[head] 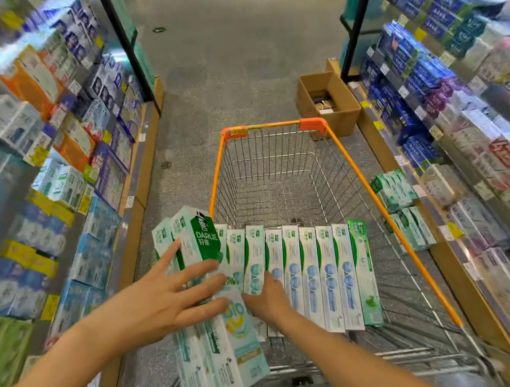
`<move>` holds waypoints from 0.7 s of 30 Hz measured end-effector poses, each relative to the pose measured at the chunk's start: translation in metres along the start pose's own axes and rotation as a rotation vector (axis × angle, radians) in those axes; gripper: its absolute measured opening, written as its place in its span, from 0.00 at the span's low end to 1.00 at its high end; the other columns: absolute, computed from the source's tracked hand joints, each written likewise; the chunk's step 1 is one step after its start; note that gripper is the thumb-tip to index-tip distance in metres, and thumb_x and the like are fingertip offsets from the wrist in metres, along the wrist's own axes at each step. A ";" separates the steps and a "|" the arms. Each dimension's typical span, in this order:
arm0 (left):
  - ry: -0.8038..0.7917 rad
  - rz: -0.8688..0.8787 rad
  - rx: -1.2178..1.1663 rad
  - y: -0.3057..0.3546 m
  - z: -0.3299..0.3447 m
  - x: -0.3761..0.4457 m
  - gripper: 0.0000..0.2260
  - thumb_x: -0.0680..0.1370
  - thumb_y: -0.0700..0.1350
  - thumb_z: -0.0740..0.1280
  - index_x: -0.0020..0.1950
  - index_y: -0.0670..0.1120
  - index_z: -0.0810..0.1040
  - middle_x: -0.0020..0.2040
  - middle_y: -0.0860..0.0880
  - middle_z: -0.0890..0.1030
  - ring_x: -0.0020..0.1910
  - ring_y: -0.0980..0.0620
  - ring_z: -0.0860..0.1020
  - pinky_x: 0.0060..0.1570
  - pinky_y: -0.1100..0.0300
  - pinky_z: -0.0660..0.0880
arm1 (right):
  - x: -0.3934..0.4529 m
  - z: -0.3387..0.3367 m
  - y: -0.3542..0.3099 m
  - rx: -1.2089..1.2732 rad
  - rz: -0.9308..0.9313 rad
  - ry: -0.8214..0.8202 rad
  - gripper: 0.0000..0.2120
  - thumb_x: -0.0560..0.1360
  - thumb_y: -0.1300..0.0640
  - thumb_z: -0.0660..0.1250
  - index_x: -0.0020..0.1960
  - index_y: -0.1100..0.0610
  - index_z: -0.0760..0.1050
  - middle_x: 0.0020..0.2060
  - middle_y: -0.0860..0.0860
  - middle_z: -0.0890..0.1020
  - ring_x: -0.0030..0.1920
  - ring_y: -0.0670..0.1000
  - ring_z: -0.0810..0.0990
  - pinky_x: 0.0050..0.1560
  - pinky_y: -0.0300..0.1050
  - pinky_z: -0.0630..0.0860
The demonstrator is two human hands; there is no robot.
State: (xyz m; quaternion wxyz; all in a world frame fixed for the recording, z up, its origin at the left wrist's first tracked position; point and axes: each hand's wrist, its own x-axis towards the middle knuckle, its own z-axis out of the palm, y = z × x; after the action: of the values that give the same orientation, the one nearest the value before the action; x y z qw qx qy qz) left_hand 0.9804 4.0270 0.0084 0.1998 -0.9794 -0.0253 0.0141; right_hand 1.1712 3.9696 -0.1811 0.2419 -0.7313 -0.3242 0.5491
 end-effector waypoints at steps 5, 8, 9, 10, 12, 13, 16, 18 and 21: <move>-0.041 -0.008 -0.004 -0.004 0.004 0.003 0.46 0.60 0.38 0.76 0.72 0.48 0.55 0.67 0.45 0.68 0.73 0.41 0.56 0.66 0.33 0.50 | 0.028 0.007 0.023 -0.135 0.027 -0.001 0.51 0.55 0.29 0.68 0.72 0.52 0.61 0.69 0.55 0.70 0.64 0.57 0.73 0.59 0.53 0.76; -0.012 -0.016 -0.013 -0.005 0.006 0.011 0.48 0.60 0.36 0.76 0.73 0.48 0.53 0.67 0.45 0.67 0.73 0.41 0.57 0.65 0.33 0.52 | 0.024 -0.002 0.018 -0.251 0.016 -0.073 0.49 0.58 0.29 0.67 0.71 0.54 0.62 0.69 0.55 0.70 0.64 0.57 0.73 0.60 0.52 0.75; 0.002 -0.015 -0.013 -0.005 0.006 0.014 0.48 0.60 0.35 0.76 0.73 0.48 0.52 0.67 0.45 0.67 0.72 0.41 0.58 0.64 0.33 0.52 | 0.016 -0.009 0.005 -0.286 0.012 -0.112 0.45 0.61 0.31 0.69 0.70 0.55 0.64 0.67 0.55 0.71 0.63 0.56 0.74 0.59 0.51 0.75; 0.012 -0.012 -0.013 -0.005 0.006 0.016 0.48 0.60 0.35 0.76 0.72 0.48 0.52 0.67 0.45 0.67 0.70 0.41 0.61 0.64 0.34 0.52 | 0.002 -0.020 -0.010 -0.318 -0.001 -0.151 0.38 0.66 0.36 0.70 0.68 0.55 0.67 0.66 0.54 0.73 0.62 0.55 0.74 0.58 0.49 0.75; 0.016 -0.002 -0.007 -0.005 0.002 0.022 0.47 0.59 0.36 0.76 0.72 0.48 0.53 0.67 0.45 0.67 0.68 0.41 0.64 0.64 0.33 0.53 | -0.025 -0.045 -0.038 -0.328 -0.028 -0.208 0.29 0.73 0.45 0.69 0.69 0.56 0.66 0.65 0.54 0.74 0.61 0.54 0.75 0.55 0.45 0.73; 0.013 0.006 0.000 -0.006 -0.002 0.025 0.46 0.59 0.36 0.76 0.71 0.48 0.55 0.66 0.45 0.68 0.67 0.41 0.65 0.64 0.33 0.53 | -0.042 -0.058 -0.055 -0.233 -0.028 -0.209 0.29 0.75 0.47 0.68 0.71 0.56 0.63 0.65 0.54 0.74 0.61 0.54 0.75 0.53 0.45 0.73; 0.063 0.045 0.041 -0.014 -0.017 0.037 0.40 0.62 0.37 0.73 0.70 0.49 0.60 0.65 0.45 0.68 0.66 0.42 0.65 0.61 0.29 0.62 | -0.096 -0.091 -0.095 0.272 -0.038 -0.387 0.19 0.78 0.49 0.64 0.66 0.52 0.69 0.51 0.51 0.82 0.46 0.50 0.81 0.45 0.45 0.77; 0.122 0.059 0.050 -0.024 -0.030 0.048 0.36 0.65 0.37 0.69 0.69 0.49 0.60 0.65 0.45 0.67 0.66 0.42 0.66 0.56 0.30 0.66 | -0.124 -0.105 -0.104 0.561 -0.018 -0.530 0.14 0.74 0.52 0.68 0.58 0.55 0.75 0.44 0.52 0.82 0.40 0.51 0.82 0.43 0.48 0.79; 0.132 0.056 0.056 -0.034 -0.050 0.071 0.37 0.63 0.38 0.75 0.68 0.48 0.63 0.65 0.44 0.67 0.66 0.42 0.65 0.56 0.30 0.66 | -0.136 -0.118 -0.100 0.928 -0.065 -0.651 0.22 0.62 0.51 0.78 0.53 0.57 0.81 0.46 0.57 0.82 0.43 0.56 0.82 0.44 0.50 0.80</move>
State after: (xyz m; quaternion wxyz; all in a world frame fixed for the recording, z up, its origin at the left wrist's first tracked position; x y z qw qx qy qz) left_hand 1.0511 4.0429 0.0666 0.2279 -0.9726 0.0157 -0.0441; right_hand 1.2382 3.9362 0.0109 0.4424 -0.3311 -0.1290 0.8234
